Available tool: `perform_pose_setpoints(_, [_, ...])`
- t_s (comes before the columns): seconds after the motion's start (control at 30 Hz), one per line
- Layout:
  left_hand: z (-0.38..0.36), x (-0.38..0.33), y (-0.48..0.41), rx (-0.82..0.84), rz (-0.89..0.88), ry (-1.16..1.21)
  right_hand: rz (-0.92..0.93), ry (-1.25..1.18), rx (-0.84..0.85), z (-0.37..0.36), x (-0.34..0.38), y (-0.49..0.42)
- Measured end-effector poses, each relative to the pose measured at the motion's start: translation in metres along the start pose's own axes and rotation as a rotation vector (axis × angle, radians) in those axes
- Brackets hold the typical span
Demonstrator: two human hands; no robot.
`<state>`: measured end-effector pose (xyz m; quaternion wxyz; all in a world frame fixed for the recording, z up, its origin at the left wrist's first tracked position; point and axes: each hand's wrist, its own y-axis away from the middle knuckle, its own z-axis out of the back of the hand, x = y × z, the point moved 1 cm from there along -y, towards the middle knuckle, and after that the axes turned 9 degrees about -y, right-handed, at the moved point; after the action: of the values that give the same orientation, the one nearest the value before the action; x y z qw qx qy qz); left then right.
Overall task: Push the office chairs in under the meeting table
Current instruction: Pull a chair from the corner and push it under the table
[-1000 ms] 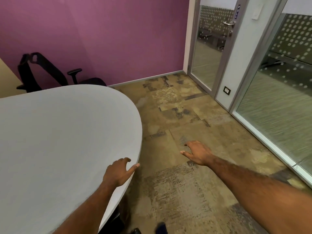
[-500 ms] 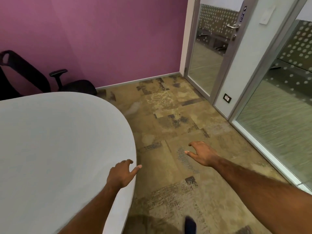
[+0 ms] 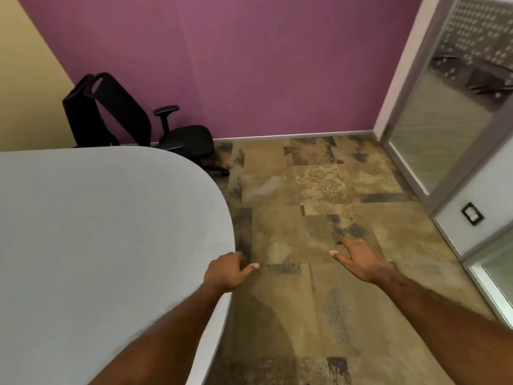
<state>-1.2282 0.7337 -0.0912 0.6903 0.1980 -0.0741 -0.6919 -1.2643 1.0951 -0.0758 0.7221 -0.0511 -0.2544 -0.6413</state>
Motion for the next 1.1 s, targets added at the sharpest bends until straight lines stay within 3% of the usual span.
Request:
perform_pose_setpoints(0.3, [0.029, -0.014, -0.1, -0.11, 0.071, 0.034, 0.1, 0.008, 0.053, 0.043, -0.006, -0.143])
perform_pose_setpoints(0.63, [0.052, 0.005, -0.249, -0.111, 0.099, 0.059, 0.144, 0.04, 0.11, 0.073, 0.015, -0.3])
perform_pose_setpoints(0.77, [0.081, 0.019, -0.303, -0.128, 0.093, 0.044, 0.179, 0.057, 0.118, 0.092, 0.035, -0.363])
perform_pose_setpoints(1.1, [0.123, 0.078, -0.38, -0.183, 0.266, 0.149, 0.306, 0.099, 0.186, 0.108, 0.087, -0.516])
